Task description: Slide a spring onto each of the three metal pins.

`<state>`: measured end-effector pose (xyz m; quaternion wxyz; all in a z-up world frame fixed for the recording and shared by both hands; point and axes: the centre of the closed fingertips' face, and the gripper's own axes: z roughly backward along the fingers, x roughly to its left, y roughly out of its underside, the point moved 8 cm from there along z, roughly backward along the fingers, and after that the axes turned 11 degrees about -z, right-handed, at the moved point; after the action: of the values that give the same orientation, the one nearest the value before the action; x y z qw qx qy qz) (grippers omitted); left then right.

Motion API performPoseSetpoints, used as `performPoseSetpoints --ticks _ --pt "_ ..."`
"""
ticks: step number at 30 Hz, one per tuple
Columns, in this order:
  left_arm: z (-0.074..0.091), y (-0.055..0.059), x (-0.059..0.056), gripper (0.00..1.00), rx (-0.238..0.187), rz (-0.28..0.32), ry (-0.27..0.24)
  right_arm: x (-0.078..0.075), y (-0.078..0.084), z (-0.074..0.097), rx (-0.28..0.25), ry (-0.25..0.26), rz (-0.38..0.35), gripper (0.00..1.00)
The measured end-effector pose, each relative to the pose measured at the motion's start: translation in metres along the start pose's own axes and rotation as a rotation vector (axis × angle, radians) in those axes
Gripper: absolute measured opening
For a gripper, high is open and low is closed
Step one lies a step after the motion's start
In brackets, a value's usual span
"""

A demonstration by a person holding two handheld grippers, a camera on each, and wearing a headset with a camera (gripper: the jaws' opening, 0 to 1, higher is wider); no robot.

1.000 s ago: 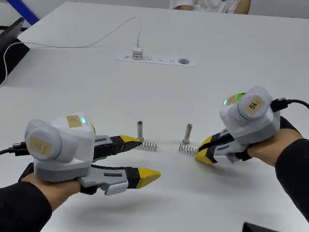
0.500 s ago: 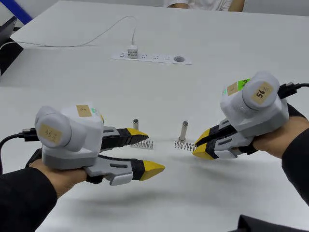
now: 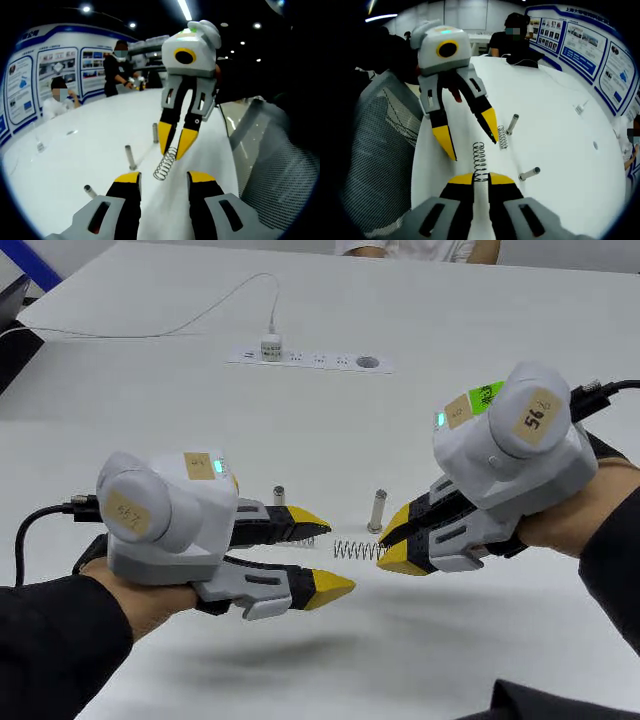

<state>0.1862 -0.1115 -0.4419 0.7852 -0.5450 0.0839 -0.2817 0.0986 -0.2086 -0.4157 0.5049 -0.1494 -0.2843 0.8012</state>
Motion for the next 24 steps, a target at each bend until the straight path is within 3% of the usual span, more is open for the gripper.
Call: performPoseSetpoints --ticks 16,24 --pt "-0.005 0.001 -0.003 0.14 0.025 -0.101 0.012 0.005 -0.002 0.001 0.033 -0.018 0.033 0.11" --pt "-0.005 0.003 -0.004 0.12 0.033 -0.103 0.009 0.009 -0.011 0.009 0.015 -0.022 0.037 0.11"
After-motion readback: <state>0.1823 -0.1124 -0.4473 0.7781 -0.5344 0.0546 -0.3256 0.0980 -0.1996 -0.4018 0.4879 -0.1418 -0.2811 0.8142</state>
